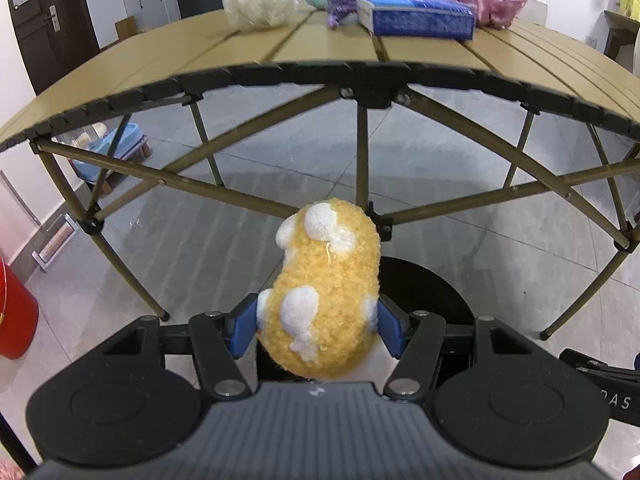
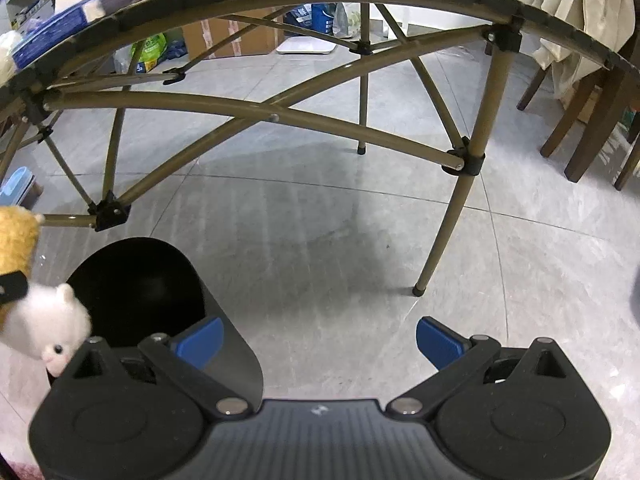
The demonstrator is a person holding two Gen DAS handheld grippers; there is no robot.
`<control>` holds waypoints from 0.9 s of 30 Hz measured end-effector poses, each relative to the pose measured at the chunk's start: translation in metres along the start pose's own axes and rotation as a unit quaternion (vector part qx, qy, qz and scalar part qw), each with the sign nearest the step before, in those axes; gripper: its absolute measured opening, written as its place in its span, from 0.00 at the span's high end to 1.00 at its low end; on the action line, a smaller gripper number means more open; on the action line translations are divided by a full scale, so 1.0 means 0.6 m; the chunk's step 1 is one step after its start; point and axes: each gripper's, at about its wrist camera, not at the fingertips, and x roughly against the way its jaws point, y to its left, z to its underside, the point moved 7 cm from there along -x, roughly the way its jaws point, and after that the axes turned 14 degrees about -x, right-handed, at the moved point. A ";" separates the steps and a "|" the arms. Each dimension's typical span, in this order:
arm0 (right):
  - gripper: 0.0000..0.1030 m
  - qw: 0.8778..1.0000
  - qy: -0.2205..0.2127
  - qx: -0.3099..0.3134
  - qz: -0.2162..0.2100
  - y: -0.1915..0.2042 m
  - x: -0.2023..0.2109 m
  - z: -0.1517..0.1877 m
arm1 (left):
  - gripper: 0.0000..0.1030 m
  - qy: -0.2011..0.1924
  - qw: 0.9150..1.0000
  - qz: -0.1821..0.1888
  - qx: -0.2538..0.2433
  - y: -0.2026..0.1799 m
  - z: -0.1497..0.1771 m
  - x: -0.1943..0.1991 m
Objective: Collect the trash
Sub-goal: 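Move the left tool holding the plush toy over the bin, then open the left tool to drop the plush toy into the bin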
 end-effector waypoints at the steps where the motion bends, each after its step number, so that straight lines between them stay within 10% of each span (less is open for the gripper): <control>1: 0.00 1.000 0.000 -0.002 0.001 -0.001 -0.001 0.000 | 0.40 0.002 1.000 0.000 0.000 -0.003 0.001 -0.003; 27: 0.00 1.000 0.016 -0.010 0.013 -0.012 -0.018 0.012 | 0.40 0.085 0.996 -0.003 0.014 -0.047 0.049 -0.087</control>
